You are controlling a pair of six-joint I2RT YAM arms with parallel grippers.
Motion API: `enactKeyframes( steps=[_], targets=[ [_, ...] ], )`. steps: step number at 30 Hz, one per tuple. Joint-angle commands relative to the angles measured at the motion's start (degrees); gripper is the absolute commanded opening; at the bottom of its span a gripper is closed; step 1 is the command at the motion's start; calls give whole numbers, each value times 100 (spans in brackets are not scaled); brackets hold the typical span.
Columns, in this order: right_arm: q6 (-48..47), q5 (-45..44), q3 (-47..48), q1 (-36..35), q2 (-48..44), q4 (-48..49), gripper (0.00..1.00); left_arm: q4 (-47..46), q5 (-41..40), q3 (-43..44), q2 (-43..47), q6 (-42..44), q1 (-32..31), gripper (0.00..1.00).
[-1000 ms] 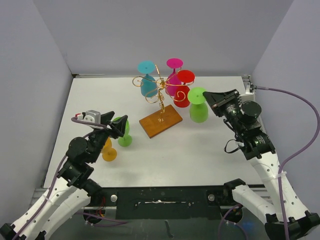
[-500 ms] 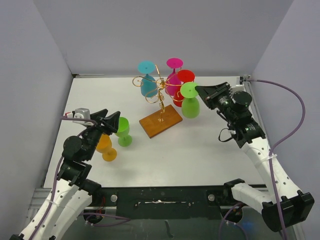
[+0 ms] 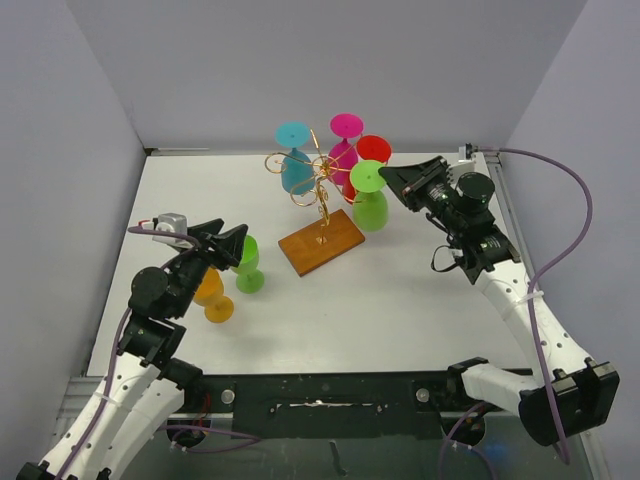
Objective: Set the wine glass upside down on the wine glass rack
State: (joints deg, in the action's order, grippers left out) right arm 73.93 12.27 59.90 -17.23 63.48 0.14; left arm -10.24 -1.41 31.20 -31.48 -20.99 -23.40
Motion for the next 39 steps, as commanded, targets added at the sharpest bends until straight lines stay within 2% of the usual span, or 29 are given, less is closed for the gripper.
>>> enactKeyframes(
  steps=[1, 24, 39],
  targets=[
    [-53, 334, 368, 23, 96, 600, 0, -330, 71, 40, 20, -38, 38, 61],
    [79, 901, 415, -159, 405, 774, 0, -259, 17, 61, 46, 2, 46, 61],
    [-177, 901, 610, -391, 410, 432, 0, -242, 5, 68, 79, -10, 46, 61]
  ],
)
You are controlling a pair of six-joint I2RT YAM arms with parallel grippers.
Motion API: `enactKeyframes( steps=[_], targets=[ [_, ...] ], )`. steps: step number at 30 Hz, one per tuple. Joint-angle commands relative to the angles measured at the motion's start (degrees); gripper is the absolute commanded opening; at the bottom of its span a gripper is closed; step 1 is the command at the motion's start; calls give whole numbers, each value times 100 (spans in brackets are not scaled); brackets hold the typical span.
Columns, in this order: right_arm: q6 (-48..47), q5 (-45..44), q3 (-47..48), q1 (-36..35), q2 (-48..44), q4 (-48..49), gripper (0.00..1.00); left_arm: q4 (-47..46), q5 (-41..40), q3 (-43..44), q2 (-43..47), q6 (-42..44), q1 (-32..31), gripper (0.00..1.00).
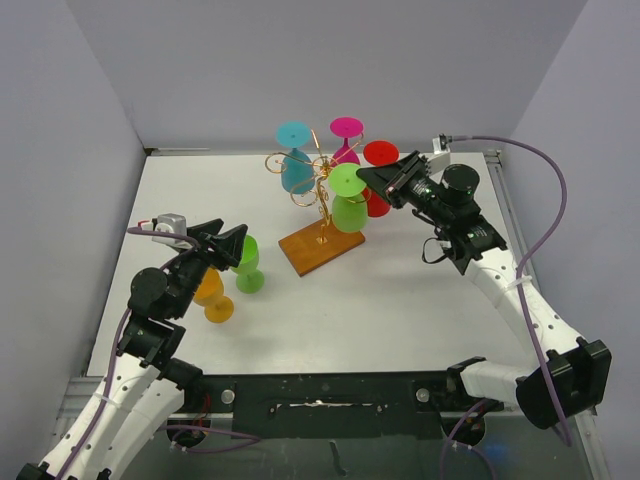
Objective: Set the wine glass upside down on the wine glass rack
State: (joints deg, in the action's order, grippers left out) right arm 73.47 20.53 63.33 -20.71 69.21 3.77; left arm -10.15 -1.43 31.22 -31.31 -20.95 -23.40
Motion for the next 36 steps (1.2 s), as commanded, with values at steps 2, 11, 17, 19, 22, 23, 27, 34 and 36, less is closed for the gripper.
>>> enactKeyframes(
  steps=[2, 11, 17, 19, 22, 23, 27, 34, 36],
  targets=[
    [-199, 53, 263, -53, -203, -76, 0, -250, 3, 60, 63, -14, 43, 61],
    [-308, 182, 49, -50, -425, -207, 0, -255, 3, 61, 40, -30, 46, 61],
    [-307, 276, 14, -53, -458, -202, 0, -268, 20, 65, 28, -39, 38, 61],
    [-326, 256, -3, -52, -506, -246, 0, -269, 20, 60, 28, -49, 46, 61],
    [-342, 254, -26, -48, -567, -324, 0, -281, 22, 58, 21, -64, 43, 61],
    [-350, 262, -58, -47, -592, -324, 0, -285, 26, 59, 13, -62, 44, 61],
    [-392, 293, -151, -44, -664, -356, 0, -286, 20, 60, 7, -45, 37, 61],
    [-543, 187, -119, -4, -747, -572, 0, -303, 31, 59, -44, -47, 39, 61],
    [-623, 86, -64, 11, -767, -732, 0, -303, 37, 62, -51, -47, 45, 61]
  ],
)
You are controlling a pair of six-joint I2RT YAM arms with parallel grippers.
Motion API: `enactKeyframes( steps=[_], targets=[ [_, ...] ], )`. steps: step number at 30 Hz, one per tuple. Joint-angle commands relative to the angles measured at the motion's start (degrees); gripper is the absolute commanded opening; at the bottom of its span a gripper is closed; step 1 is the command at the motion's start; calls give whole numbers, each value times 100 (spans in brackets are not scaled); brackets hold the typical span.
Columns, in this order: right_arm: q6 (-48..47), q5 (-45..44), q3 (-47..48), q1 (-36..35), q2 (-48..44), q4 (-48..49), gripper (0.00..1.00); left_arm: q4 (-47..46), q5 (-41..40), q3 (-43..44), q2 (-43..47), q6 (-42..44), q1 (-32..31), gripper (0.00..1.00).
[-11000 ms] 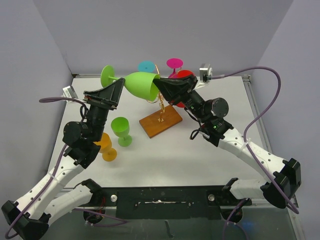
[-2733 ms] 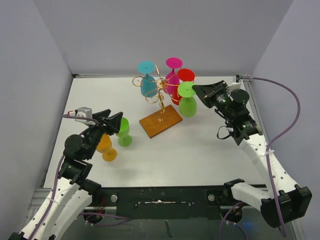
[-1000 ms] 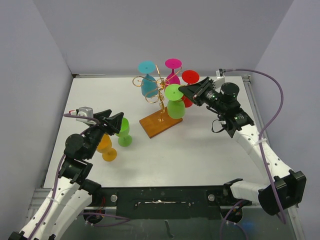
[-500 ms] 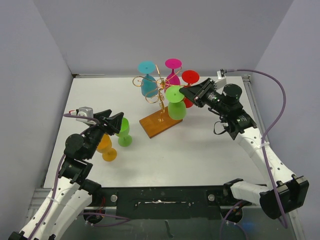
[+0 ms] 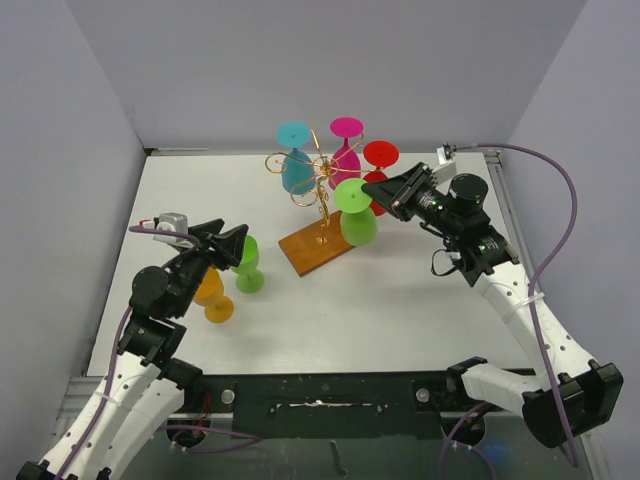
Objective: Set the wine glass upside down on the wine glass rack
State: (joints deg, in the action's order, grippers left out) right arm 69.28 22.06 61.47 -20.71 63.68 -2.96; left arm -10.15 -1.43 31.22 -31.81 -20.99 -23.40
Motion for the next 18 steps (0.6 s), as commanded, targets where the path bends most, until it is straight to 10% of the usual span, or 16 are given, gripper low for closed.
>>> enactKeyframes(
  steps=[1, 18],
  targets=[
    [-238, -115, 134, 18, -233, -120, 0, -303, 32, 60, 0, -53, 45, 61],
    [-299, -799, 121, 83, -334, 47, 0, -259, -15, 63, 12, -10, 46, 61]
  ],
)
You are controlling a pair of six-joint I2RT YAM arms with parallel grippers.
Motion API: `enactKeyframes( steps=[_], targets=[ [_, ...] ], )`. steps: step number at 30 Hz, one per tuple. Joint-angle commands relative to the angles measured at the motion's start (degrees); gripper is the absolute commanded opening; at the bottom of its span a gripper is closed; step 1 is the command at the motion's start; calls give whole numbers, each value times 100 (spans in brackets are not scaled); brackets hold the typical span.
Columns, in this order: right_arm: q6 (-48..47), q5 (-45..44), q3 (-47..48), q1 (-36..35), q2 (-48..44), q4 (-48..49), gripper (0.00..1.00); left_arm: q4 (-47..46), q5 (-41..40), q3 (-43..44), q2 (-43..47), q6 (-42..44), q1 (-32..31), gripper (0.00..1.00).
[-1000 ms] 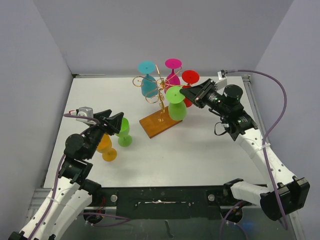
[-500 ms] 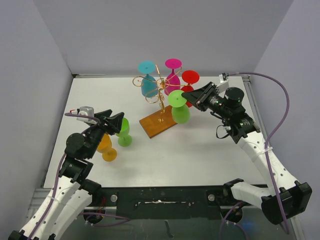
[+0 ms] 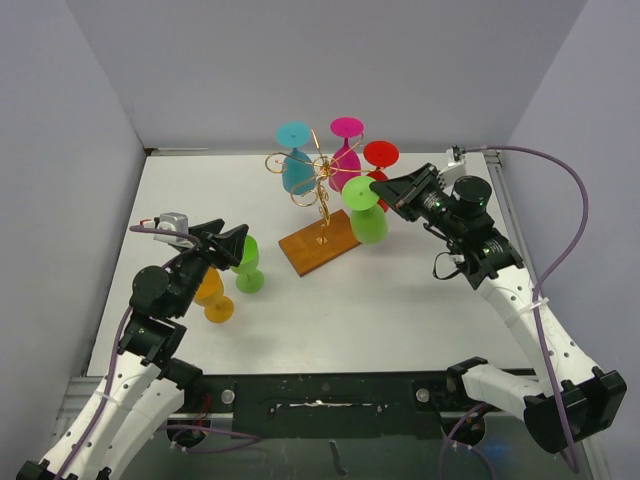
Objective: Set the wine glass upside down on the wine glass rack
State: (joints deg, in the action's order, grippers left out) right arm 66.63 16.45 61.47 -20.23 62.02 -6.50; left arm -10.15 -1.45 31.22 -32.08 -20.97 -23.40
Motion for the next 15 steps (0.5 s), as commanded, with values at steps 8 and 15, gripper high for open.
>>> enactKeyframes(
  steps=[8, 15],
  targets=[
    [93, -263, 111, 29, -20, 659, 0, -250, -16, 75, 47, -3, 46, 61],
    [130, -409, 63, 29, 11, 773, 0, -242, -13, 76, 43, 5, 43, 61]
  ],
)
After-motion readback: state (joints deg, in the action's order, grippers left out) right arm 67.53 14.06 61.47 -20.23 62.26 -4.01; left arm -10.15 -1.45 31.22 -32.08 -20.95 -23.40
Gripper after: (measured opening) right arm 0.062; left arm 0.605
